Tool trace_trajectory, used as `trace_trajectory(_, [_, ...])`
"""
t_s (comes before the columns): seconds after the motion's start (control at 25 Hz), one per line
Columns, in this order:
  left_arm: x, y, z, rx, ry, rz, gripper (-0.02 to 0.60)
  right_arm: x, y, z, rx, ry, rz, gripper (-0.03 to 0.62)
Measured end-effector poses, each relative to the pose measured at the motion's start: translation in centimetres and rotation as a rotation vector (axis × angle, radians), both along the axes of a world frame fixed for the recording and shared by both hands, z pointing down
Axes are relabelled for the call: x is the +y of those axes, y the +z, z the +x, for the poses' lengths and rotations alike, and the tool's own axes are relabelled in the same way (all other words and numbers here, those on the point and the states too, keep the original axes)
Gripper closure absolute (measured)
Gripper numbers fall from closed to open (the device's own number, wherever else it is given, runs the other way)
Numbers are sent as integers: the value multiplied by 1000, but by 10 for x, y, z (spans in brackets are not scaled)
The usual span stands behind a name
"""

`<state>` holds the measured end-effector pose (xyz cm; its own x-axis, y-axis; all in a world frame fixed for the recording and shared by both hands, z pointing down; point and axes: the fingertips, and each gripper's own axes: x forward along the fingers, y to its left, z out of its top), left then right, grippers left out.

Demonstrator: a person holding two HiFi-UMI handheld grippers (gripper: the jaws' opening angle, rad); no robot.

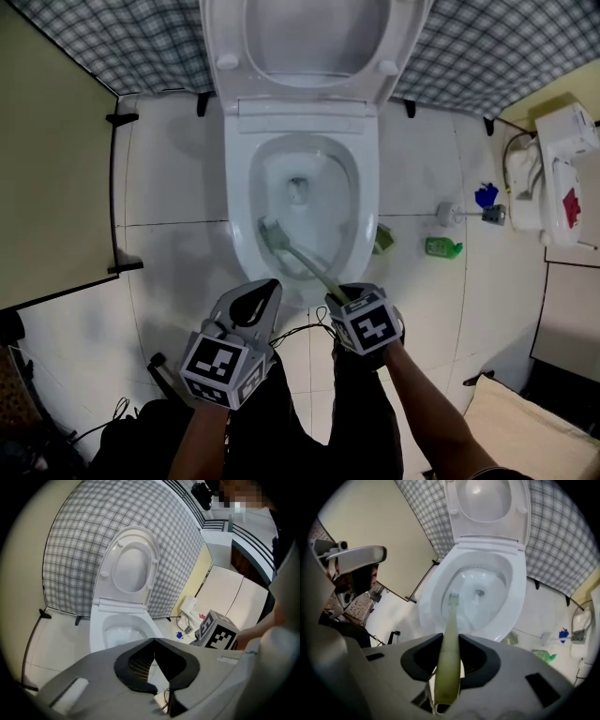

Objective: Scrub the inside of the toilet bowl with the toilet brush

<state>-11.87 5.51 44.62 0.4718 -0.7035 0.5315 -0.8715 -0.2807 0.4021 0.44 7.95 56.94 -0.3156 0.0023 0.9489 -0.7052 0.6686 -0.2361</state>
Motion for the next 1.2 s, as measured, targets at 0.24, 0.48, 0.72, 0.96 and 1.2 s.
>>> trace_trajectory(0.24, [-1, 2, -4, 1, 2, -2, 581, -49, 32, 3, 97, 120, 77, 471])
trace_trajectory(0.48, [-5, 3, 3, 10, 10, -3, 581, -73, 40, -11, 75, 179, 85, 470])
trace_trajectory(0.72, [-3, 5, 4, 11, 10, -8, 581, -50, -11, -30, -101, 192, 97, 471])
trace_trajectory(0.96, [-2, 5, -6, 2, -1, -11, 581, -47, -29, -56, -192, 228, 109, 471])
trace_trajectory(1.2, [0, 3, -9, 3, -8, -7, 581, -90, 2, -63, -141, 247, 172, 470])
